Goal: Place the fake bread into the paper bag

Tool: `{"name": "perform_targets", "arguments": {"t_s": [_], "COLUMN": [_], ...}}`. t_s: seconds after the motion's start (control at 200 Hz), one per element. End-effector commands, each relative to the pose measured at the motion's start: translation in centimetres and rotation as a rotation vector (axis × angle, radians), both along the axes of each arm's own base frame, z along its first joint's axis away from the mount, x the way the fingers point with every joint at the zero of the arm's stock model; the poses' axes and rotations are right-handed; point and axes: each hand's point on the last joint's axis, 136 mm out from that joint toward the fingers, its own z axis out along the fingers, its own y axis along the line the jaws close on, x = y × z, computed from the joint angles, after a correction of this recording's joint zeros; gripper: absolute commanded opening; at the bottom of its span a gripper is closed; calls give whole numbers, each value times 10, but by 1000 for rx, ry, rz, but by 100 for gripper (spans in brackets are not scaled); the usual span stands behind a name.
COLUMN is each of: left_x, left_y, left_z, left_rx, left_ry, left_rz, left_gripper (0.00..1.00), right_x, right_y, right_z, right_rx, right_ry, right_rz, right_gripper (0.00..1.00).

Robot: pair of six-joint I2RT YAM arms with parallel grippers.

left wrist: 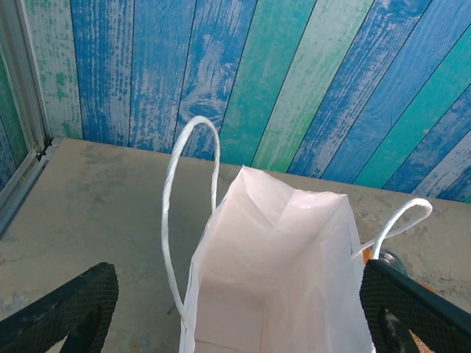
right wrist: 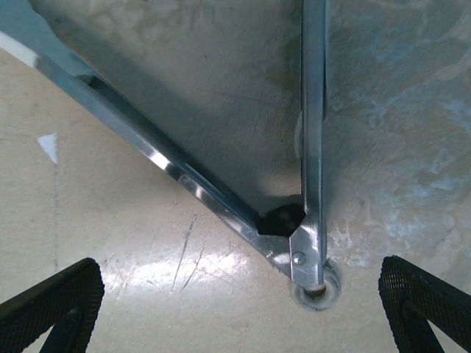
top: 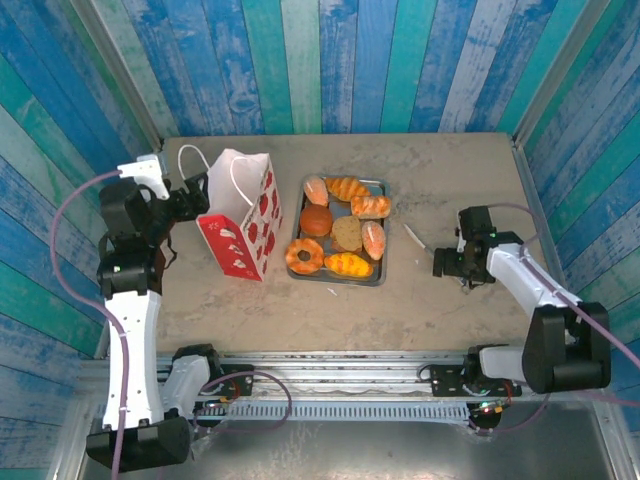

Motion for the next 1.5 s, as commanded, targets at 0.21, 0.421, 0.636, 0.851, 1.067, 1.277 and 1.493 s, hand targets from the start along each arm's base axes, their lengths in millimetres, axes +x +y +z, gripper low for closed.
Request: {"name": "perform_targets", "arguments": {"t_s": [0.21, 0.421, 0.636, 0.851, 1.067, 1.277, 1.493], "left_x": [8, 10, 10, 10, 10, 8, 8], "left_y": [5, 8, 13, 13, 14, 15, 14], "left_z": [-9, -9, -10, -8, -10, -10, -10], "left_rx": [28, 38, 52, 55, 50, 53, 54], "left_ry": [0, 2, 5, 2, 4, 1, 1], "left_rz": [18, 31, 53, 57, 60, 66, 65], "left_gripper": [89, 89, 90, 90, 91, 91, 92], "right_x": [3, -9, -20, -19, -2, 21, 39], "right_y": [7, 27, 61, 45, 34, 41, 39], "right_z": [-20, -28, -25, -13, -15, -22, -31], "right_rx": [41, 105, 139, 5, -73, -50, -53], "right_ry": [60, 94, 88, 45, 55, 63, 79], "right_rz": [-14, 8, 61, 45, 49, 50, 23], "right_gripper": [100, 100, 100, 100, 100, 100, 100]}}
